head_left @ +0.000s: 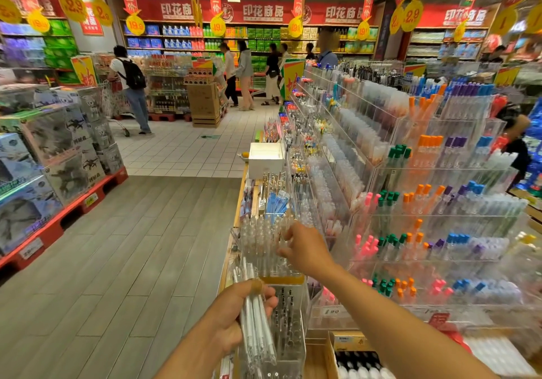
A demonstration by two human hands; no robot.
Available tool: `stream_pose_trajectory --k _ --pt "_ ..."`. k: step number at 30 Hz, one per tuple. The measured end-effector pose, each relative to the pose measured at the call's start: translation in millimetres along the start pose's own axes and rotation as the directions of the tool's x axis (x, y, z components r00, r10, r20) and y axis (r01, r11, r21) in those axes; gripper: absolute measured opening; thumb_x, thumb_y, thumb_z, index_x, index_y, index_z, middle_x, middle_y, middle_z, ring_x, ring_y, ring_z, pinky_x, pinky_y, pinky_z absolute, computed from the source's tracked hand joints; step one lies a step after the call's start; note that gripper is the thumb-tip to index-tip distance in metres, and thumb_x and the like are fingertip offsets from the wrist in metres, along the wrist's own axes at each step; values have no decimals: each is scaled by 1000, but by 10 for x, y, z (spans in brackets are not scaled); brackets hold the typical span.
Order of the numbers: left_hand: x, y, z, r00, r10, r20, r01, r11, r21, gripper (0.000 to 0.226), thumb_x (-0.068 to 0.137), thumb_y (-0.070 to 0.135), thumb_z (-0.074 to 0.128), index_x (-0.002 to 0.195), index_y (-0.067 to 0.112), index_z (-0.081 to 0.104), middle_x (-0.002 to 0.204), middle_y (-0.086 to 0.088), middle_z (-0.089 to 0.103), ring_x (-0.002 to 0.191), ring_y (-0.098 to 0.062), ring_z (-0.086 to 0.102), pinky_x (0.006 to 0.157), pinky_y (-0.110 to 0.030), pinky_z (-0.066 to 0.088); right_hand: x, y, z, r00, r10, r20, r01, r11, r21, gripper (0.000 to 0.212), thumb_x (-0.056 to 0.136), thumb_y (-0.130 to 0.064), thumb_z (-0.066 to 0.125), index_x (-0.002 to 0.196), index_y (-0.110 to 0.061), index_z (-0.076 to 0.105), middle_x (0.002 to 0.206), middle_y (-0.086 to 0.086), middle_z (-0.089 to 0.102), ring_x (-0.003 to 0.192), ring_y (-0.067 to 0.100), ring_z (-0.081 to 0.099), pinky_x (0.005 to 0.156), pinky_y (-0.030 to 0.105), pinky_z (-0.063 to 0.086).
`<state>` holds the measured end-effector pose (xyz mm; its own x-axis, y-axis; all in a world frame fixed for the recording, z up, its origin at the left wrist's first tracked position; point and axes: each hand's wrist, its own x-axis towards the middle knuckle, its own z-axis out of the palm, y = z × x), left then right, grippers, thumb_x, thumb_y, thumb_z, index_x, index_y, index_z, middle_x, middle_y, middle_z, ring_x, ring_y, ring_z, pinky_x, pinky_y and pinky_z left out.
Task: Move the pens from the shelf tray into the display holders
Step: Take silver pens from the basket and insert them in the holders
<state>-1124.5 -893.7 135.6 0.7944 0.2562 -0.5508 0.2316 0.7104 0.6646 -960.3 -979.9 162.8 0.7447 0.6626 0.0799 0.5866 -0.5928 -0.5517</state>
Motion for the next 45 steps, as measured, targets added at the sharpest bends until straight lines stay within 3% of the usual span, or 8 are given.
stream_pose_trajectory --k 5,10,21,24,27,32,39,45 --pt "30 -32 1 999 8 33 -8 1000 12 18 80 -7 66 98 -7 62 86 -24 68 65 -30 68 52 -34 60 -184 63 -41 922 -43 385 -111 923 368 20 96 -28 61 85 -12 66 73 -2 69 55 6 57 55 21 48" --pt "11 -73 70 995 -5 96 1 999 41 38 59 -7 73 96 -13 67 87 -28 67 62 -32 68 54 -36 59 -354 29 25 852 -117 510 -133 894 428 26 100 -26 54 78 -17 63 65 -5 56 55 7 45 54 21 37" --pt "-30 -53 74 993 25 118 -24 1000 -17 22 69 -3 67 86 -16 72 78 -28 66 59 -31 69 52 -35 61 -381 93 94 854 -107 509 -340 626 702 10 97 -18 55 95 -10 61 73 3 61 58 11 54 56 25 39" --pt "-40 -43 53 993 24 117 -19 999 -46 29 71 -3 65 98 -12 71 80 -28 64 59 -31 65 53 -34 59 -361 62 44 880 -133 455 -345 480 807 8 98 -11 49 97 -7 56 87 12 68 55 12 51 51 24 40" --pt "-53 -51 23 999 -2 54 3 1000 -19 23 63 -2 69 85 -10 70 71 -25 63 52 -30 61 48 -34 56 -330 74 -42 898 -116 424 -343 418 841 7 102 -13 46 101 -6 46 89 14 72 52 12 50 49 23 43" --pt "-40 -59 -31 998 -54 45 57 994 -88 29 70 -5 62 98 -9 58 67 -20 54 46 -25 55 42 -31 54 -239 148 -277 950 -113 292 -258 248 934 19 89 -19 61 95 -2 56 85 14 68 58 14 57 54 23 51" --pt "-39 -78 -54 999 -42 20 43 997 -64 8 68 -4 64 72 -11 67 65 -21 59 46 -24 59 43 -29 56 -105 125 -341 986 43 -159 109 553 826 42 65 -26 81 86 1 55 64 10 69 55 21 67 52 26 56" --pt "-33 -89 -49 999 -39 -8 38 997 -72 11 69 -4 64 77 -12 66 68 -23 60 48 -26 60 45 -31 57 -41 81 -158 985 -19 -170 116 802 585 28 78 -18 80 84 -7 56 73 12 69 59 18 69 59 36 59"
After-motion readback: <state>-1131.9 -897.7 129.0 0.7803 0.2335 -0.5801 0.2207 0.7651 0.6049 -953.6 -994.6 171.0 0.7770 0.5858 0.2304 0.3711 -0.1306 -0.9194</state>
